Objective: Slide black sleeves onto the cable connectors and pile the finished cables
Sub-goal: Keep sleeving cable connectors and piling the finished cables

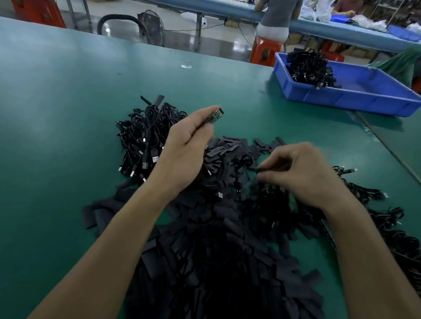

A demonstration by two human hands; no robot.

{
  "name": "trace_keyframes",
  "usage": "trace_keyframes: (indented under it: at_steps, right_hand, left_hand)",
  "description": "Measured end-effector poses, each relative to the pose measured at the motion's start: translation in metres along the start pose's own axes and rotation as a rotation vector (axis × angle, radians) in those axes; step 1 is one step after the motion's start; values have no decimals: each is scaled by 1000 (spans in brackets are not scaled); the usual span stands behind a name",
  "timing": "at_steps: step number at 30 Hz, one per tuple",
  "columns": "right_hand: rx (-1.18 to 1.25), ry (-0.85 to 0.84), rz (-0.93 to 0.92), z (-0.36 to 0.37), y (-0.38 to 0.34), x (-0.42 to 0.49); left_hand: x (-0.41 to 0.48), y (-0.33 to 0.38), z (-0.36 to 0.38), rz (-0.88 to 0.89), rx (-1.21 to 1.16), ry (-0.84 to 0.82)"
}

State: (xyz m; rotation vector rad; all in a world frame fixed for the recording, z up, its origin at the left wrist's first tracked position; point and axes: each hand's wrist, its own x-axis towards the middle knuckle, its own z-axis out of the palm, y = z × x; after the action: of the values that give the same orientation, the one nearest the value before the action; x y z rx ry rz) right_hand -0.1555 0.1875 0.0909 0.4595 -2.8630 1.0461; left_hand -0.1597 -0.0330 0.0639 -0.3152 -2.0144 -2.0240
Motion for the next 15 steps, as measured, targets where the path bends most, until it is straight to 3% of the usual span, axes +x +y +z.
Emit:
trace_keyframes:
  at_steps: [4, 7, 9, 11, 13, 15]
  right_hand:
    - [-140, -512, 75, 9, -6, -1]
    - [-10, -763, 172, 23, -14, -6]
    - [101, -700, 269, 32, -12, -4]
    - [75, -422, 273, 40, -4, 4]
    - [-126, -129, 205, 46, 8, 12]
    - [-324, -52, 189, 53, 18, 18]
  left_hand:
    - [-4, -10, -10, -50, 82, -51]
    - [-8, -18, -17, -93, 135, -40]
    - [-10, -22, -19, -133, 153, -22]
    - [-11, -24, -20, -138, 175, -3]
    - [-12, -25, -21, -128, 170, 33]
    - [-13, -25, -23, -117, 158, 70]
